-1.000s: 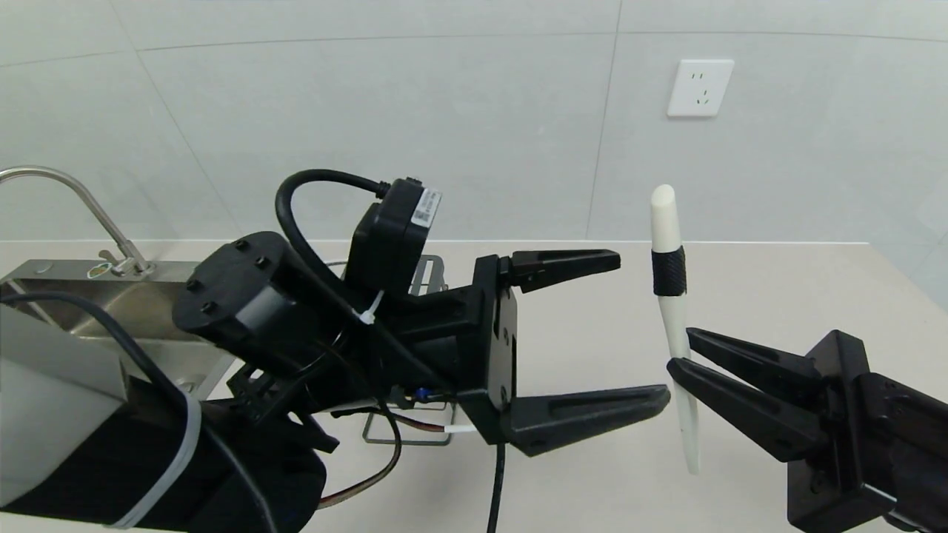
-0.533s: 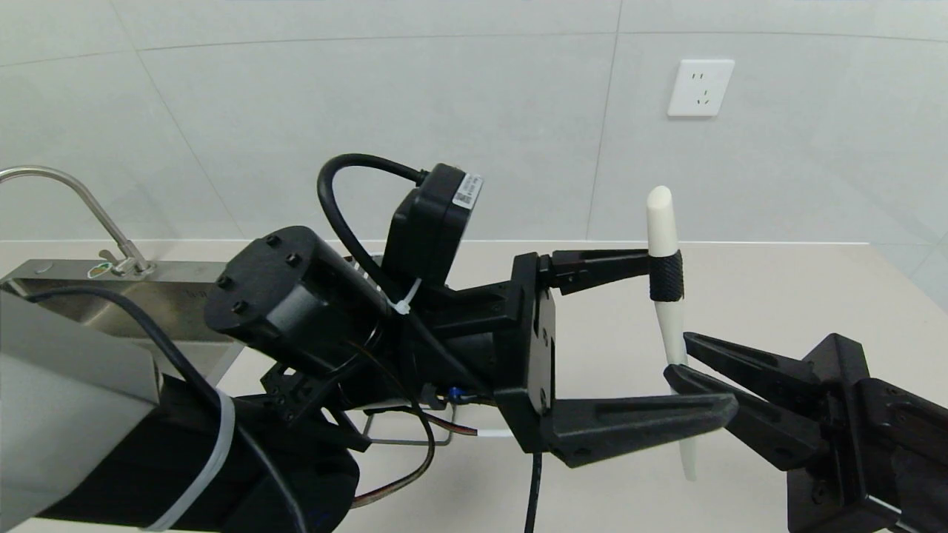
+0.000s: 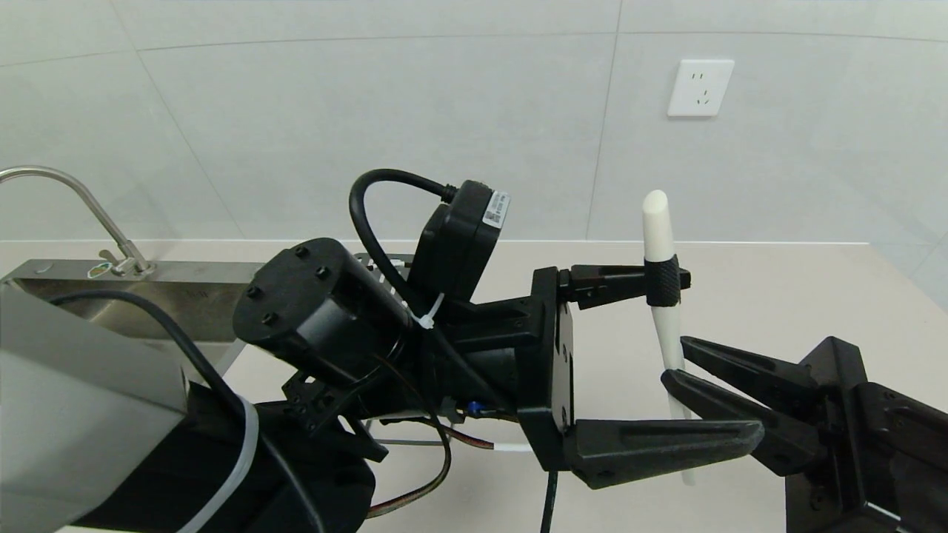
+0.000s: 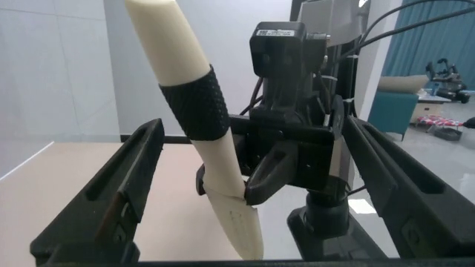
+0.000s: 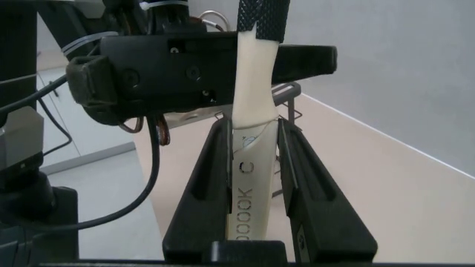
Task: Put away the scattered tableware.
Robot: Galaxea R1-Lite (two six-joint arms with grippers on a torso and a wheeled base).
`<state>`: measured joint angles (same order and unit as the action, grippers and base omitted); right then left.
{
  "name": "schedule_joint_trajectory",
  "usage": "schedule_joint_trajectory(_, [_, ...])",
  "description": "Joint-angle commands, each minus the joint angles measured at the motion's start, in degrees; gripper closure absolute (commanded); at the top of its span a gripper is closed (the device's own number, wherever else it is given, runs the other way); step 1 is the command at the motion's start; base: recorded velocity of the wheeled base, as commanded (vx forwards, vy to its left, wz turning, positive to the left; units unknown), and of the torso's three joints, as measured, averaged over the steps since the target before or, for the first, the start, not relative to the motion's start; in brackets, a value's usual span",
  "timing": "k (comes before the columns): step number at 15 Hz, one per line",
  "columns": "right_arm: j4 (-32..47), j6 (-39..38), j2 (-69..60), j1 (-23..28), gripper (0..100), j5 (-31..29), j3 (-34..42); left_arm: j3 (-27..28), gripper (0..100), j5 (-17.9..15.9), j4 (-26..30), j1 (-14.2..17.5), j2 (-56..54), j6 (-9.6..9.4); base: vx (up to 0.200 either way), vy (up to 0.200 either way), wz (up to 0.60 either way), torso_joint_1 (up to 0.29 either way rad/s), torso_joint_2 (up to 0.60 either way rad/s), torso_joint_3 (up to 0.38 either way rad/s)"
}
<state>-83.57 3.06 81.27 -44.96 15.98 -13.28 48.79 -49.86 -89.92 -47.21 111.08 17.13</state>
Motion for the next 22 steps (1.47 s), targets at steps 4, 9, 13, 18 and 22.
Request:
schedule_joint_trajectory(4, [-0.02, 0.02, 0.20, -0.30, 100, 0.01, 0.27, 0.70, 0, 0.03, -0.08, -0.07, 0.28, -0.08, 0.000, 0.000, 0.00, 0.000, 0.00, 0.000])
schedule_joint_trajectory(9, [-0.02, 0.46, 0.20, -1.10, 100, 0.10, 1.06, 0.70, 100, 0.03, -0.08, -0.07, 0.63, -0.34, 0.000, 0.000, 0.00, 0.000, 0.00, 0.000])
schedule_joint_trajectory(13, [-0.90, 1.95, -0.42, 2.16, 0, 3.27, 0.97, 0.78, 100, 0.03, -0.08, -0.07, 0.63, -0.34, 0.000, 0.000, 0.00, 0.000, 0.00, 0.000])
schedule_joint_trajectory(18, [-0.54, 2.04, 0.55, 1.98, 0, 3.27, 1.76, 0.70, 100, 0.46, -0.08, 0.46, 0.10, -0.34, 0.000, 0.000, 0.00, 0.000, 0.00, 0.000])
schedule_joint_trajectory(22, [-0.28, 2.48, -0.15, 4.00, 0, 3.27, 1.59, -3.87, 100, 2.66, -0.08, 6.78, -3.33, -2.19, 0.000, 0.000, 0.00, 0.000, 0.00, 0.000])
